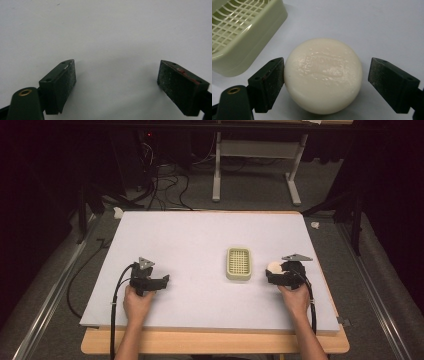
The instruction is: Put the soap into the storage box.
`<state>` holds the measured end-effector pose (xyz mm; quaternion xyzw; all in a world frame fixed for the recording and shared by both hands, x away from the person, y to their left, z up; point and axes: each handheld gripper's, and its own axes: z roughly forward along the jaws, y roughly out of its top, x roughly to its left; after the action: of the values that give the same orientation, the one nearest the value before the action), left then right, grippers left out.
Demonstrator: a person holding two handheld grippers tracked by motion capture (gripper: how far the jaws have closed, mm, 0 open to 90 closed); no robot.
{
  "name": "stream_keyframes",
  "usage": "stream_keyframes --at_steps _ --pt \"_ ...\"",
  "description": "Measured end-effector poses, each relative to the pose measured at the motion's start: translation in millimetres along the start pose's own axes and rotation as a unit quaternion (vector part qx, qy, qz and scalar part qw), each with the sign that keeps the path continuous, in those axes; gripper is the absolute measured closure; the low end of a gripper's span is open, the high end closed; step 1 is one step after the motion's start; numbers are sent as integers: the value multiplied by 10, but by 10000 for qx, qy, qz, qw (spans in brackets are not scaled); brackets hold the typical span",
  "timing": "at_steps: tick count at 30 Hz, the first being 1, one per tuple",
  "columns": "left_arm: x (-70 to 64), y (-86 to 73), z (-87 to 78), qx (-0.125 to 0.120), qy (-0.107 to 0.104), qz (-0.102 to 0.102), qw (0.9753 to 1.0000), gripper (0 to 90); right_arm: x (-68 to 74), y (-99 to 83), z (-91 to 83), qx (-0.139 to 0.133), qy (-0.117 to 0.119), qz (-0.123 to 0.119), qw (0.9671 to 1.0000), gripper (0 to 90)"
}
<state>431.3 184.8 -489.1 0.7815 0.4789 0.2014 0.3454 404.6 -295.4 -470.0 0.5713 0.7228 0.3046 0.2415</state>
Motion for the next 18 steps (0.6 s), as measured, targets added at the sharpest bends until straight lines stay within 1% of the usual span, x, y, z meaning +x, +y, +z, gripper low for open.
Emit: stream_keyframes --at_steps 3,5,6,10,18 --pt "-1 -1 2 -9 9 -3 10000 158 7 -1 38 -12 -6 17 10000 173" --pt "-1 -1 1 -9 9 -2 10000 158 31 0 61 -22 -13 -20 10000 221" --pt "1 0 0 -1 -2 -1 10000 158 36 1 62 -22 2 -42 10000 228" --pt "0 0 0 -2 -2 -2 10000 158 49 3 68 -39 -58 -60 10000 235" --pt "0 0 0 -1 0 1 10000 158 37 6 61 -51 7 -95 9999 238"
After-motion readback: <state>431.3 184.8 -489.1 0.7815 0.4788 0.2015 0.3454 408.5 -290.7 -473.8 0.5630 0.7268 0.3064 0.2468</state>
